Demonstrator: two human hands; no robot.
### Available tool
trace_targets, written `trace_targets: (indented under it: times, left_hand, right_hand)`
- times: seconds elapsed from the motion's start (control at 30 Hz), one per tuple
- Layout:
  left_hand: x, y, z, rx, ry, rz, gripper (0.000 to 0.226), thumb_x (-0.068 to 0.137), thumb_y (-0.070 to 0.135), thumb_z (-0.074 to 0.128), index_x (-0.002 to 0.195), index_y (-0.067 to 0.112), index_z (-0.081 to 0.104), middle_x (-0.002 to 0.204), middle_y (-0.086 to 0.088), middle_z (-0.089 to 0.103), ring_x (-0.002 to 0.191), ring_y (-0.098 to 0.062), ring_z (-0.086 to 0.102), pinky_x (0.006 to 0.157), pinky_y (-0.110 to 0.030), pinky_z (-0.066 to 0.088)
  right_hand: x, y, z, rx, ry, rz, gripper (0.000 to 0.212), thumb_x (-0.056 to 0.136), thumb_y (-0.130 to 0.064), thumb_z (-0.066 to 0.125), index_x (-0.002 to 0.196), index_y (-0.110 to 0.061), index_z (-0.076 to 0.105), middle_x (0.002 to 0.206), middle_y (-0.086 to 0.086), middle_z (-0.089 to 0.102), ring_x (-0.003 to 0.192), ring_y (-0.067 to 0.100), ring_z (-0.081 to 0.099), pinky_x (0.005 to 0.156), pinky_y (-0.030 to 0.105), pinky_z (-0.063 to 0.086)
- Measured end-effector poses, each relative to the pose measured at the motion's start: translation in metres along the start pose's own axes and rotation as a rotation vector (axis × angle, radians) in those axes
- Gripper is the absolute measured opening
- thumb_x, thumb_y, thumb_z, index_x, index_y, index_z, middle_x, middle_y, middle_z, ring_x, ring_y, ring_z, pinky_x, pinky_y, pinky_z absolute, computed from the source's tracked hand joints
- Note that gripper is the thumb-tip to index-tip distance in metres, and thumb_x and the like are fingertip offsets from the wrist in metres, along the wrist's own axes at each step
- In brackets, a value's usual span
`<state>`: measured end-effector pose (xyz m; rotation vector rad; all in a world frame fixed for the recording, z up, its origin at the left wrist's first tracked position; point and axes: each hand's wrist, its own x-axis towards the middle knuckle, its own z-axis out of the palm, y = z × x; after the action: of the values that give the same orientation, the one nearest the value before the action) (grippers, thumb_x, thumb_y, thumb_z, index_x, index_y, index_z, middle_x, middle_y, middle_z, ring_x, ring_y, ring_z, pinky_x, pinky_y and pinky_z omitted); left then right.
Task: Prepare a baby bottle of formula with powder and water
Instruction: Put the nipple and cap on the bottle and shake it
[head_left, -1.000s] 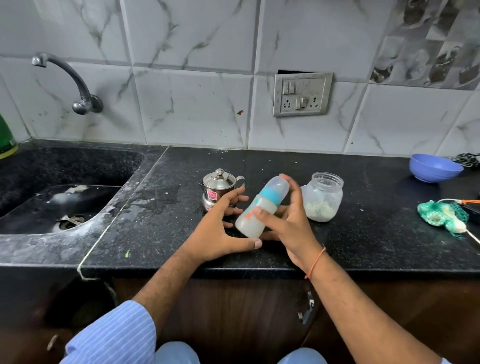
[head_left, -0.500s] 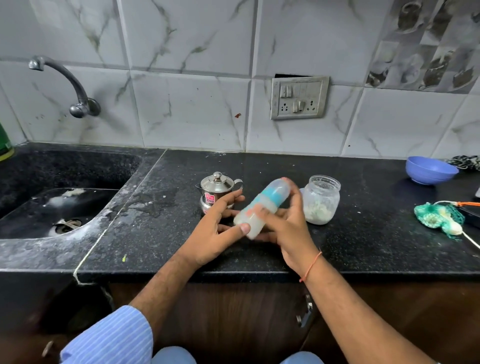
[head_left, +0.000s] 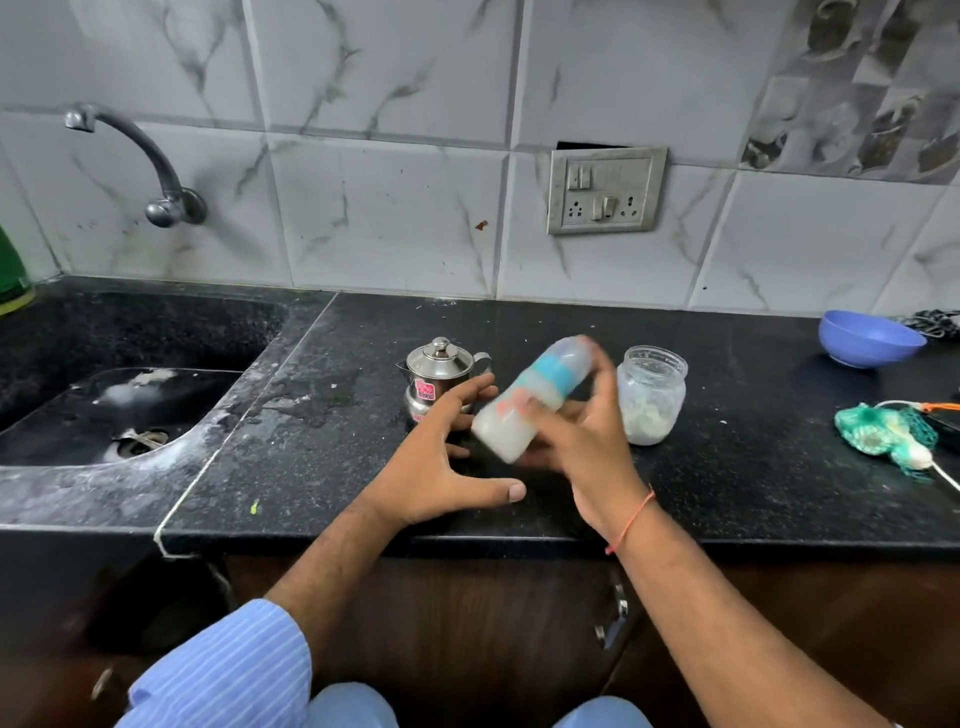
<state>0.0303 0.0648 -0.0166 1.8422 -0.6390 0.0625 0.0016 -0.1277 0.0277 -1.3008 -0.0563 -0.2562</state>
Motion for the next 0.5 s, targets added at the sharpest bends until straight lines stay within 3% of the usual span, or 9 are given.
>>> trace_targets:
  times: [0.07,0.2,0.3,0.4,0.5]
  left_hand:
    - [-0.0002,0.0019,0.0004,0.015,0.001,-0.003,0.126,0.06,0.051,0.101,0.167,0.046,0.035,0.162,0.026,0.05,0.142,-0.003,0.058,0.108,-0.039,0.057]
    - [-0.0022,0.0022,0.0016,-0.004,0.005,0.002,0.126,0.062,0.044,0.104,0.167,0.043,0.036,0.163,0.019,0.052,0.142,-0.007,0.06,0.109,-0.044,0.06]
    - [0.0006,0.0014,0.0009,0.032,-0.006,0.01,0.126,0.062,0.049,0.103,0.167,0.048,0.034,0.163,0.023,0.05,0.143,-0.003,0.057,0.108,-0.04,0.057]
    - [-0.0018,0.0016,0.002,0.01,0.003,0.003,0.127,0.062,0.046,0.104,0.168,0.045,0.034,0.163,0.02,0.052,0.143,-0.006,0.059,0.106,-0.037,0.059]
    - [0.0002,0.0022,0.0001,0.031,0.004,0.017,0.128,0.061,0.05,0.103,0.168,0.047,0.033,0.163,0.025,0.05,0.142,-0.001,0.057,0.107,-0.036,0.057]
  right_hand:
    - [0.0033,-0.0006,-0.0038,0.146,0.16,-0.018,0.083,0.094,-0.008,0.078,0.151,-0.046,0.031,0.123,0.007,0.07,0.109,0.029,0.076,0.069,0.053,0.066]
    - [-0.0049,0.0056,0.002,-0.076,-0.074,-0.001,0.084,0.086,-0.006,0.086,0.145,-0.046,0.042,0.119,0.013,0.076,0.107,0.034,0.077,0.076,0.057,0.065]
    - [-0.0002,0.0004,-0.0035,0.162,0.137,-0.003,0.077,0.093,-0.008,0.079,0.143,-0.049,0.037,0.117,0.005,0.073,0.105,0.028,0.078,0.069,0.051,0.066]
    - [-0.0023,0.0004,-0.0007,-0.024,-0.043,-0.013,0.08,0.089,-0.006,0.083,0.145,-0.044,0.041,0.114,0.012,0.076,0.104,0.035,0.078,0.073,0.053,0.066]
    - [0.0015,-0.0018,-0.0057,0.129,0.13,-0.019,0.079,0.092,-0.008,0.08,0.146,-0.046,0.037,0.122,0.009,0.072,0.107,0.032,0.077,0.072,0.055,0.066]
